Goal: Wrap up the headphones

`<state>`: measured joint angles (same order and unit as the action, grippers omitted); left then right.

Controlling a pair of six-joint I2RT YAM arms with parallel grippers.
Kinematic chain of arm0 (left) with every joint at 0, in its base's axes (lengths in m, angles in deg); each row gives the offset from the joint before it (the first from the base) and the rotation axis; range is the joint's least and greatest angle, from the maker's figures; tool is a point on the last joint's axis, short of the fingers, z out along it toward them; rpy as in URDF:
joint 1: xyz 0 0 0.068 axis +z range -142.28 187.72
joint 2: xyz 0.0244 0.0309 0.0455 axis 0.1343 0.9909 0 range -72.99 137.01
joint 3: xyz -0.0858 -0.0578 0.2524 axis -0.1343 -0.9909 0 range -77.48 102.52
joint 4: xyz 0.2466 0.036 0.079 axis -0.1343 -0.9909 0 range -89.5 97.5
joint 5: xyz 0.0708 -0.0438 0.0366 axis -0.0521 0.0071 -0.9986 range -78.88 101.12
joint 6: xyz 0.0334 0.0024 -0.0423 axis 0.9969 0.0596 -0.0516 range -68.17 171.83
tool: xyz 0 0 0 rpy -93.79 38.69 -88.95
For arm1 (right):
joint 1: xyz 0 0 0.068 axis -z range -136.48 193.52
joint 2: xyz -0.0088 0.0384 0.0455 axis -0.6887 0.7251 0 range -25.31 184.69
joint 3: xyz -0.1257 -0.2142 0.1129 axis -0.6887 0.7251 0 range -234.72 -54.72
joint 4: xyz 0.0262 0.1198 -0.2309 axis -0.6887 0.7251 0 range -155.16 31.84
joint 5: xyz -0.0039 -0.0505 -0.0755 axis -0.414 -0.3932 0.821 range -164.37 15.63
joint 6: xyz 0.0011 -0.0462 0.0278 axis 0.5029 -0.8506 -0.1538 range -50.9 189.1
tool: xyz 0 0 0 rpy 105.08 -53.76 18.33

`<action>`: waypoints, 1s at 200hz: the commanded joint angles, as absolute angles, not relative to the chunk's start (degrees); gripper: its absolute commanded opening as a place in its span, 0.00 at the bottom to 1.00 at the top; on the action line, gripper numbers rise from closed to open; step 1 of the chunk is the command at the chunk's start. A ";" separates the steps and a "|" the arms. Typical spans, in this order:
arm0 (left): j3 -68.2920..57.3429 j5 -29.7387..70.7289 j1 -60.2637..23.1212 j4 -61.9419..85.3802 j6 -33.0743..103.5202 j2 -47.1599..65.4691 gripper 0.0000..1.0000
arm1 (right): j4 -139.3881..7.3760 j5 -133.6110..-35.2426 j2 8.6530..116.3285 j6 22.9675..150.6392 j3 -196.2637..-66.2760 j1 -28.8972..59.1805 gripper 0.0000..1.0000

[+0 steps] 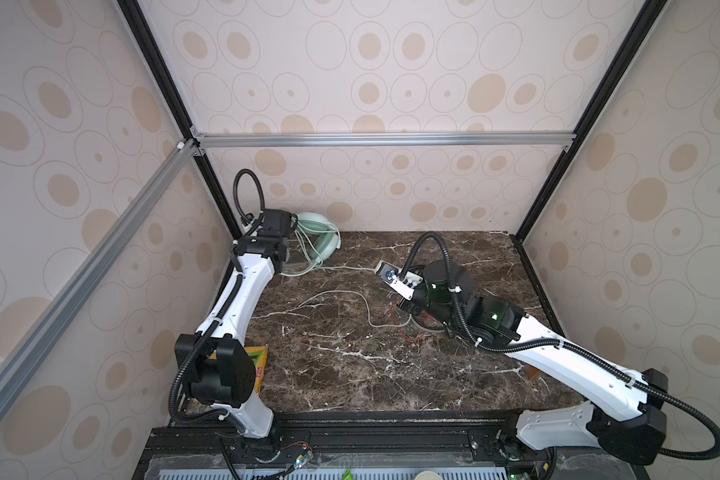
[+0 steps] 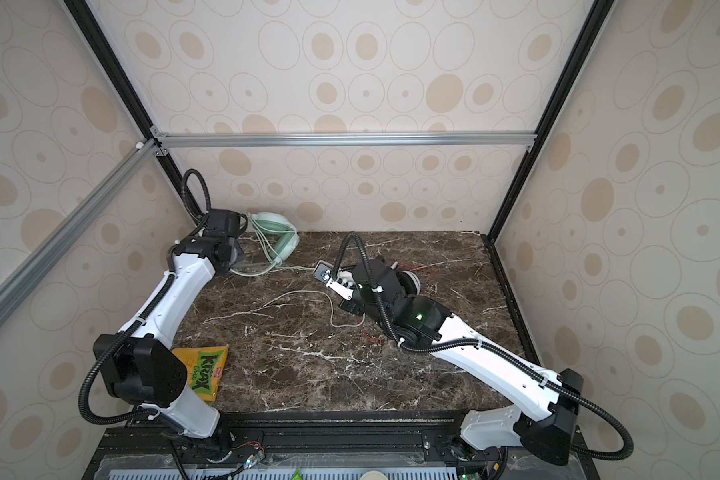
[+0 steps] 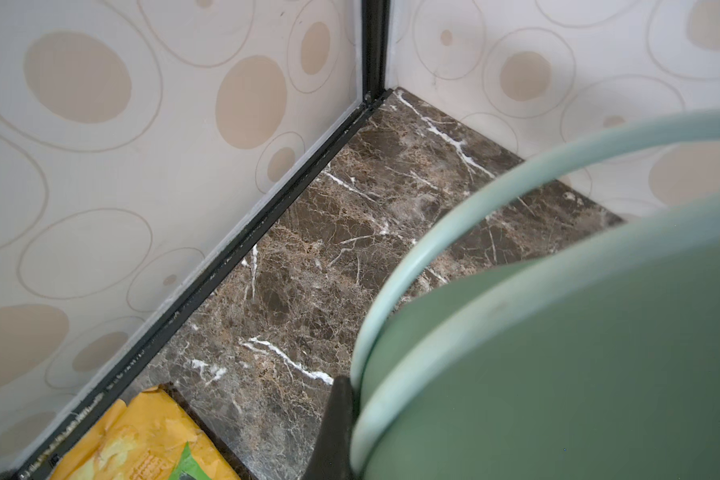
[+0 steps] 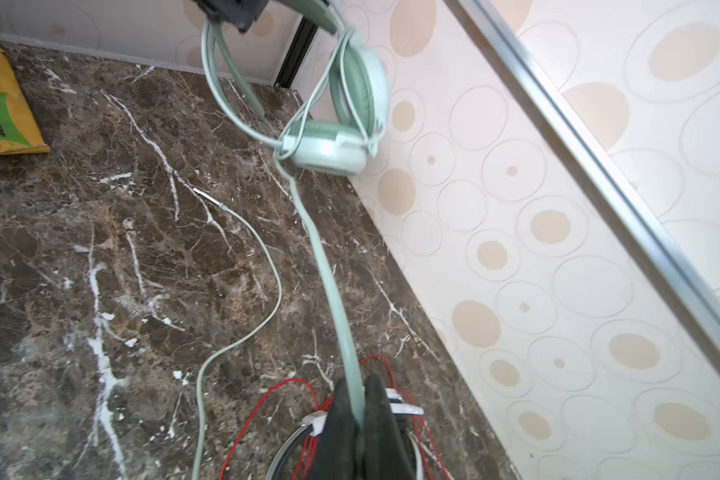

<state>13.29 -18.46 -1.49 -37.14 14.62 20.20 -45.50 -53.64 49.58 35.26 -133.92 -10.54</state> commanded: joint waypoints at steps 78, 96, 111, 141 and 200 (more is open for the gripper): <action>-6.83 -1.56 -11.90 -21.00 39.09 1.52 0.00 | -51.46 -58.84 64.07 30.62 -147.57 -6.48 0.00; -8.90 2.46 -12.14 -21.09 40.60 -1.45 0.00 | -50.98 -62.50 66.11 33.35 -149.75 -4.38 0.00; -10.60 4.81 -12.28 -21.28 41.35 -3.38 0.00 | -49.97 -64.53 68.33 34.64 -152.27 -2.60 0.00; -12.69 8.16 -12.51 -22.50 41.75 -5.93 0.00 | -47.99 -68.84 73.13 39.53 -157.76 2.32 0.00; -15.50 15.95 -12.50 -21.50 41.24 -11.32 0.00 | -43.11 -79.18 83.65 47.75 -168.03 8.68 0.00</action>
